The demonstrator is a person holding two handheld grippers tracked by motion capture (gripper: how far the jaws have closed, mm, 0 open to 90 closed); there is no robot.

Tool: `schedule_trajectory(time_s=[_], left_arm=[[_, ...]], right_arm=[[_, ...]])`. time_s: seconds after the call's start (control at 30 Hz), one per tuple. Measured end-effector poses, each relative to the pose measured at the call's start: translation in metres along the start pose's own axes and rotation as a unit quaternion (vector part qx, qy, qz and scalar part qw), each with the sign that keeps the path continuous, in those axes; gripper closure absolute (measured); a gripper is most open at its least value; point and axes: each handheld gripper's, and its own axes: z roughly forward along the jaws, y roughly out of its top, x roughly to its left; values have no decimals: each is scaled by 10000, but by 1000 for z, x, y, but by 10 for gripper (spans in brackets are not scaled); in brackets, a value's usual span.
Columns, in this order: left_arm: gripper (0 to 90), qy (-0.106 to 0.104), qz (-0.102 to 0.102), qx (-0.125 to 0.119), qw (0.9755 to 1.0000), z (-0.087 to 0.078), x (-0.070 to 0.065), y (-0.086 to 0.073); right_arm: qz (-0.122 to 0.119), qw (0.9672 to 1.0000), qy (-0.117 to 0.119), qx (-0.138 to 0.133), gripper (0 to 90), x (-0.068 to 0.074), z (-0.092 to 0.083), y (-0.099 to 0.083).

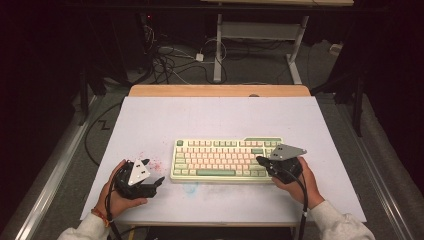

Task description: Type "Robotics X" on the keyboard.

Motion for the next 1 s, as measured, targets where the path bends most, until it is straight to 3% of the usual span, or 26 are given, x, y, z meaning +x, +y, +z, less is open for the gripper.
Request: schedule_trajectory(time_s=[0.33, 0.4, 0.47, 0.5, 0.63, 0.73, 0.83, 1.0], left_arm=[[261, -21, -9, -1, 10000, -2, 0, 1], [308, -17, -64, 11, 10000, -2, 0, 2], [475, -79, -85, 73, 9999, -3, 1, 4], [515, -208, -35, 104, 9997, -4, 0, 6], [745, -262, 26, 208, 9994, -3, -1, 9], [825, -315, 259, 239, 9989, -4, -5, 15], [873, -455, 190, 35, 9988, -5, -3, 21], [879, -526, 245, -33, 9983, -2, -3, 34]], right_arm=[[-67, 9995, 30, 293, 900, 1, 11, -9], [-31, 9997, 42, 243, 900, 0, 12, -12], [-25, 9997, 40, 248, 900, 0, 11, -12], [-9, 9997, 25, 233, 900, 1, 11, -13], [9, 9998, -14, 199, 900, 2, 11, -14], [1, 9998, -23, 172, 900, 2, 11, -15], [13, 9999, -31, 152, 900, 3, 11, -15], [-13, 9999, -49, 128, 900, 3, 11, -16]])
